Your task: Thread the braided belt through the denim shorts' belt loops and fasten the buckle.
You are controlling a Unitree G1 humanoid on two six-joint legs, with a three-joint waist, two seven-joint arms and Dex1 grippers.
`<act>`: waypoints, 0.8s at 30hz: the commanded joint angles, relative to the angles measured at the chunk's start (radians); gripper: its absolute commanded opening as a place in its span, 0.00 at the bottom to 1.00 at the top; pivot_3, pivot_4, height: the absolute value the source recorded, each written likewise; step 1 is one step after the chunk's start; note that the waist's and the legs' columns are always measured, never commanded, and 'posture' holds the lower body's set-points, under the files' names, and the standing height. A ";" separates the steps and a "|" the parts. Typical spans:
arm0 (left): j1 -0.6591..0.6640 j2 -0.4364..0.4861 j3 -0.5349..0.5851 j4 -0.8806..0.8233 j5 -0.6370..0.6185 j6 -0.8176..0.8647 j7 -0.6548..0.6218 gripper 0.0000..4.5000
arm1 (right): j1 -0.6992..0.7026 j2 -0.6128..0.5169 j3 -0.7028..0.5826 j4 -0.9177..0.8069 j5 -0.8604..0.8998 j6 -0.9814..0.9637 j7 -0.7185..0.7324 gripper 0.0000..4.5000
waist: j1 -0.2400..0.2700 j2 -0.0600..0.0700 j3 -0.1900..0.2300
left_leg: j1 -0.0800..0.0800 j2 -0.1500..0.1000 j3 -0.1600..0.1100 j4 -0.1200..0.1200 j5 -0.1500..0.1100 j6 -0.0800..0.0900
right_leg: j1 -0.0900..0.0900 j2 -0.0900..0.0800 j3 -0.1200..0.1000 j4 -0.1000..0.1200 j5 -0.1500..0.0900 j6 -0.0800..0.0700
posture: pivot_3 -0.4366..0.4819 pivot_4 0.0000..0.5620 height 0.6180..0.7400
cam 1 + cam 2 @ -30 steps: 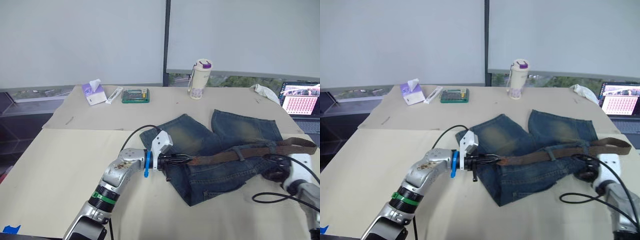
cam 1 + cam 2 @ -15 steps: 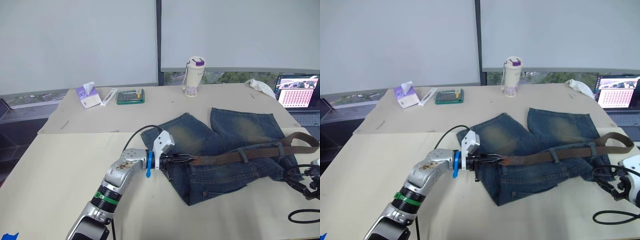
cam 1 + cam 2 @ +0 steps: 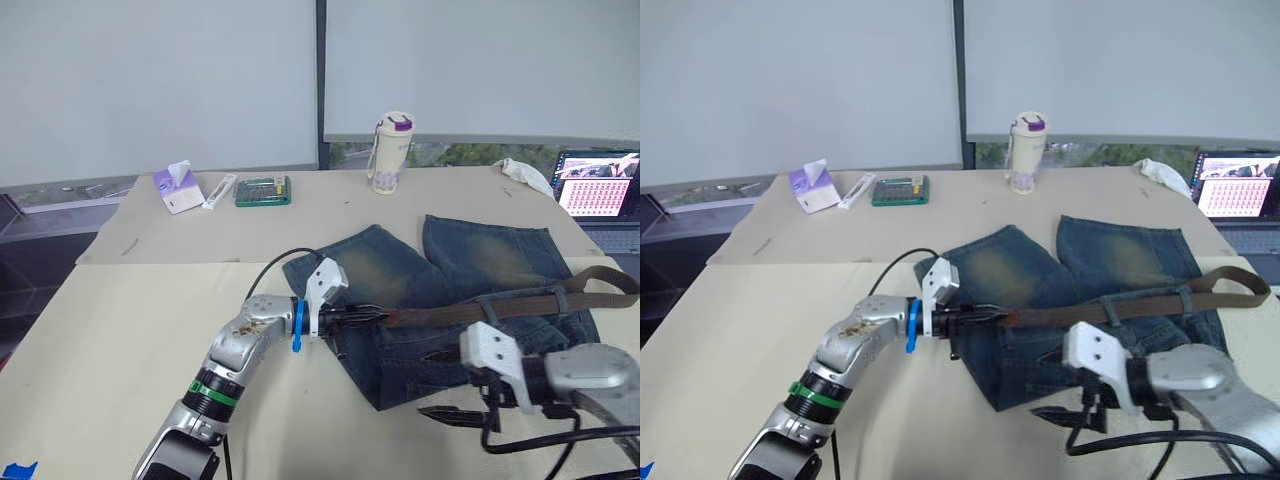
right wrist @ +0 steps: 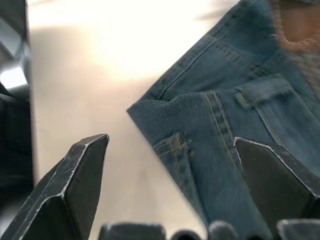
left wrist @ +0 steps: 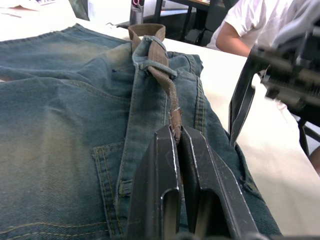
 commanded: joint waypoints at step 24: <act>-0.063 -0.042 0.098 0.069 0.004 -0.022 0.136 0.00 | -0.305 0.481 0.175 0.425 -0.502 -0.193 -0.525 0.00 | 0.000 0.002 -0.002 | -0.003 0.000 -0.001 0.000 0.002 -0.004 | -0.008 0.002 0.000 0.003 0.004 -0.005 | 0.48 0.27 1.00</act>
